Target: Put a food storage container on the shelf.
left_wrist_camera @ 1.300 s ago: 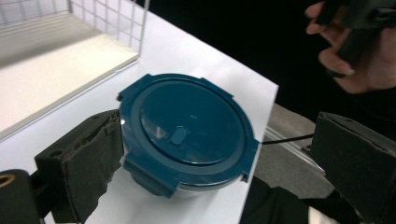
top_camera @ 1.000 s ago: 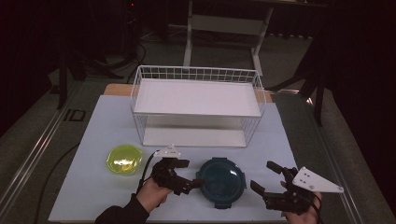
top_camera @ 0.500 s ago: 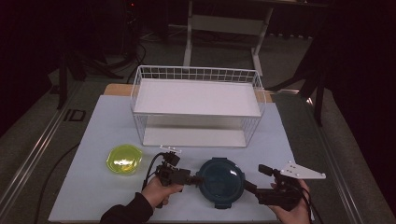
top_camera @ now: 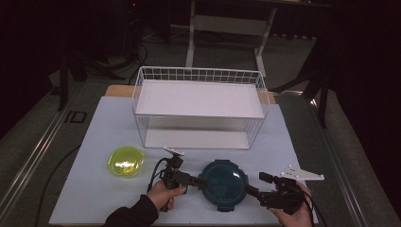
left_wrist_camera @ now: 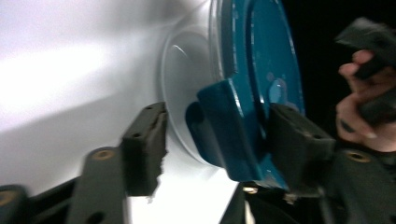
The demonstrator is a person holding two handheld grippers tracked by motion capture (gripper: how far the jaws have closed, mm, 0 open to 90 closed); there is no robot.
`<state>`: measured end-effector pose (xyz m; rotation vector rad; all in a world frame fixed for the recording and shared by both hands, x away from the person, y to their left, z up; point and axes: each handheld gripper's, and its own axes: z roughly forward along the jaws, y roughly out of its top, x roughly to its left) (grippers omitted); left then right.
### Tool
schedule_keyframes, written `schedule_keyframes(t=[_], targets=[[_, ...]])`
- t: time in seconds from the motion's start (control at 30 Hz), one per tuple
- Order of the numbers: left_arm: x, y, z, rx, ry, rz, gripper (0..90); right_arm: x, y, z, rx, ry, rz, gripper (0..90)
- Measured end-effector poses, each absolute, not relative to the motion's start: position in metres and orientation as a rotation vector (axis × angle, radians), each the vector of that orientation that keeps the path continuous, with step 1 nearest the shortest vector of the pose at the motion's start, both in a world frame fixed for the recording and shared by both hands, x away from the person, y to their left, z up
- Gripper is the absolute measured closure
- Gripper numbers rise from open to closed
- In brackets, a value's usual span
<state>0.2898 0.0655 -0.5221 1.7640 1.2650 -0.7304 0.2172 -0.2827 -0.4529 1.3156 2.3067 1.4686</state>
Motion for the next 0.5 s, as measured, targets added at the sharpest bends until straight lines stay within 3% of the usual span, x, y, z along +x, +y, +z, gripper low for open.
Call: schedule_keyframes(t=[0.2,0.5], targets=[[0.290,0.067,-0.524,1.744,1.271,-0.763,50.3,0.225,-0.288,-0.464,1.516,2.322,1.427,27.5],[0.287,0.067,-0.525,1.731,1.277,-0.752,50.8,0.233,-0.293,-0.479,1.743,2.328,1.421,31.0]])
